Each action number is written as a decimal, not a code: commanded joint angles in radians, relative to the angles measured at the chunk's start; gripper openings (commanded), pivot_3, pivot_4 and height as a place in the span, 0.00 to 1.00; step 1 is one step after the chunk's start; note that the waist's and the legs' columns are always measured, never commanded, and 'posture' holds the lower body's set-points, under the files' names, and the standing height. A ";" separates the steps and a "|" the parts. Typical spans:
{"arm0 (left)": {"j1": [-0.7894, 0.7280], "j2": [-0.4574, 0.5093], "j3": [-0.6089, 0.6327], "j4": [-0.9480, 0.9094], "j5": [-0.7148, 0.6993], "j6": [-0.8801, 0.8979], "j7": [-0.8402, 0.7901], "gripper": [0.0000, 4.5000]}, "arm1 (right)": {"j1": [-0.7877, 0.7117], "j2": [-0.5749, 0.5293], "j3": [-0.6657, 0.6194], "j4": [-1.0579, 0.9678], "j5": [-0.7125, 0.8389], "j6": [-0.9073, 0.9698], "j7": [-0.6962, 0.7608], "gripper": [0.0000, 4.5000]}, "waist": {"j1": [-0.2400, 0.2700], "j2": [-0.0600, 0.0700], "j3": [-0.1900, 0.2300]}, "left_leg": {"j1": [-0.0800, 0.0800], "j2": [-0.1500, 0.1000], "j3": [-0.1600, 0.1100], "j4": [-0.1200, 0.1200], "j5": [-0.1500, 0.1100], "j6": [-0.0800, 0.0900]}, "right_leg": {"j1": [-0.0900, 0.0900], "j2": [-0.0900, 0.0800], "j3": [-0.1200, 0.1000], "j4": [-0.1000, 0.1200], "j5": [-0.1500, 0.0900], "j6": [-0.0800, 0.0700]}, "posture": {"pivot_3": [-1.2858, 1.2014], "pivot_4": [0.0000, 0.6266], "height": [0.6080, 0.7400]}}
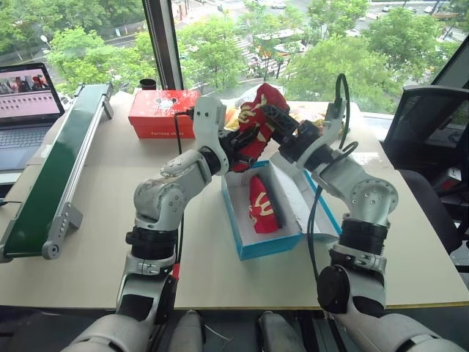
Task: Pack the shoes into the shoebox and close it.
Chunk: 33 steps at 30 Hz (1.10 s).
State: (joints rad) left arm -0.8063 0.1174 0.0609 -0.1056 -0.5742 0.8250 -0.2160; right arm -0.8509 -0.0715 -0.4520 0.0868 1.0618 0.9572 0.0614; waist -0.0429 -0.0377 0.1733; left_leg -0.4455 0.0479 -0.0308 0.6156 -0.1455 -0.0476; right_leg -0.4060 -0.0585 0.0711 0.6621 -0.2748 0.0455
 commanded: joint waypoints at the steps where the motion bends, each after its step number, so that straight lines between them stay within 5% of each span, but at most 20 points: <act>1: -0.035 -0.014 0.038 -0.033 -0.024 -0.006 0.015 0.31 | -0.032 -0.007 0.021 -0.019 0.014 -0.022 0.014 0.16 | 0.000 0.000 0.000 | 0.000 0.000 0.000 0.000 0.000 0.000 | 0.000 0.000 0.000 0.000 0.000 0.000 | 0.52 0.24 0.99; 4: -0.041 -0.025 0.096 -0.028 -0.080 0.018 0.018 0.58 | -0.034 -0.020 0.040 -0.018 -0.009 -0.036 0.020 0.13 | 0.000 0.000 0.000 | 0.000 0.000 0.000 0.000 0.000 0.000 | 0.000 0.000 0.000 0.000 0.000 0.000 | 0.52 0.24 0.99; 7: -0.028 0.067 0.080 -0.057 -0.061 0.058 -0.025 0.81 | -0.046 -0.072 0.107 -0.034 -0.090 -0.034 0.030 0.13 | -0.002 0.000 0.000 | 0.000 0.000 0.000 0.000 0.000 0.000 | 0.000 0.000 0.000 0.000 0.000 0.000 | 0.52 0.24 0.99; 13: 0.031 0.339 0.093 -0.057 -0.018 0.058 -0.161 0.81 | -0.131 -0.195 0.219 -0.042 -0.184 0.089 -0.001 0.13 | -0.005 0.003 0.002 | 0.000 0.000 0.000 -0.001 0.000 0.000 | -0.001 0.000 0.001 0.000 0.000 0.000 | 0.52 0.24 0.99; 20: 0.134 0.547 0.076 -0.043 0.069 -0.024 -0.297 0.81 | -0.150 -0.325 0.411 -0.076 -0.217 0.303 0.142 0.13 | 0.001 0.003 0.002 | 0.000 0.000 0.000 -0.003 0.000 0.000 | -0.001 0.000 0.000 -0.003 0.000 -0.001 | 0.52 0.24 0.99; 33: 0.294 0.554 0.037 -0.204 0.067 -0.044 -0.368 0.81 | -0.035 -0.299 0.446 -0.125 -0.244 0.415 0.218 0.13 | 0.004 0.003 0.002 | -0.002 0.001 0.000 -0.003 0.000 0.000 | -0.001 0.000 0.000 -0.004 0.000 -0.001 | 0.52 0.24 0.99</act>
State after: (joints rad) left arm -0.5109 0.6724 0.0765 -0.2697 -0.5096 0.7880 -0.5956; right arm -0.8766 -0.3721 0.0155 0.0159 0.8152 1.3632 0.2655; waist -0.0392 -0.0345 0.1754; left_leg -0.4470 0.0487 -0.0304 0.6129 -0.1455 -0.0476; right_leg -0.4072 -0.0585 0.0711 0.6578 -0.2752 0.0449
